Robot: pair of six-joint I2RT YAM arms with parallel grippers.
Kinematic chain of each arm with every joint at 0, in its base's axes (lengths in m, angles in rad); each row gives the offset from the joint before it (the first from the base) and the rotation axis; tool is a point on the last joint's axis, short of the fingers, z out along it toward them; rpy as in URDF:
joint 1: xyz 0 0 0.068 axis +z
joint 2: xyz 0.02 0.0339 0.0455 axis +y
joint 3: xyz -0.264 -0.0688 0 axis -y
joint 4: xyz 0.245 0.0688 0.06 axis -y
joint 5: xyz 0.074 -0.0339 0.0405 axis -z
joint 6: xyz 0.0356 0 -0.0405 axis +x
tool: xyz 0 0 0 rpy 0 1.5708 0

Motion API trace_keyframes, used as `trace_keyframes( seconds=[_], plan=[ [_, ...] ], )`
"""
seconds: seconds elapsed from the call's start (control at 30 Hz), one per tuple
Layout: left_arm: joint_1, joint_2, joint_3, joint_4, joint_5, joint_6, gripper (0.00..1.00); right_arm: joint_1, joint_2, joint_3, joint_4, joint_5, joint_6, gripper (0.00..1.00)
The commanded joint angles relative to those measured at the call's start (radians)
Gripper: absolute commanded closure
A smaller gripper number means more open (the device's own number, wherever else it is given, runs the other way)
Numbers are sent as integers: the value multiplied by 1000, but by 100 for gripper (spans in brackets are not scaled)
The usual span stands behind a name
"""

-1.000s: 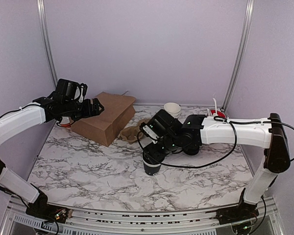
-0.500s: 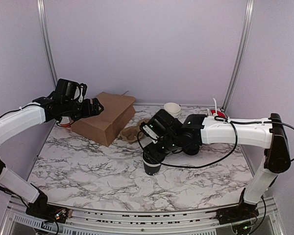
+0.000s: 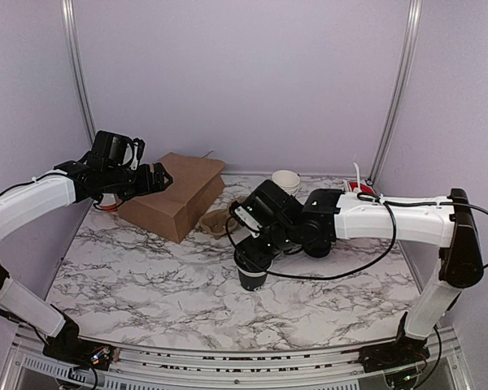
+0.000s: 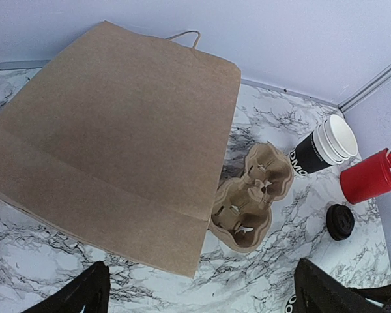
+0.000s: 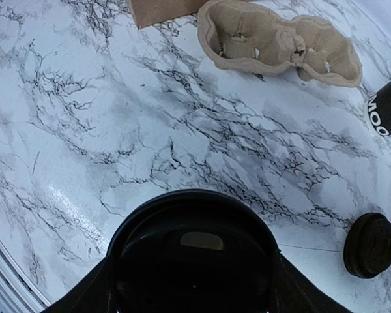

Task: Pack the takeout coffee

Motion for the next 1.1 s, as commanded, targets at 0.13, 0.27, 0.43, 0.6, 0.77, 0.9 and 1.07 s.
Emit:
trace_keyframes(
  seconds=[0.13,0.27,0.43,0.6,0.77,0.9,1.07],
  plan=[
    [4,13,-9,24,9,-5,1,21,12,46,-43,67,22,28],
    [5,15,-9,23,12,-5,1,21,13,41,-40,67,20,28],
    [4,17,-9,24,11,-5,1,21,26,44,-34,31,19,28],
    [4,17,-7,24,13,-5,1,20,17,45,-16,19,18,27],
    [4,17,-8,24,13,-5,1,21,35,40,-20,23,21,27],
    [5,16,-9,23,13,-5,1,20,40,43,-23,34,21,27],
    [4,16,-9,23,15,-5,1,17,39,66,-26,50,22,27]
  ],
)
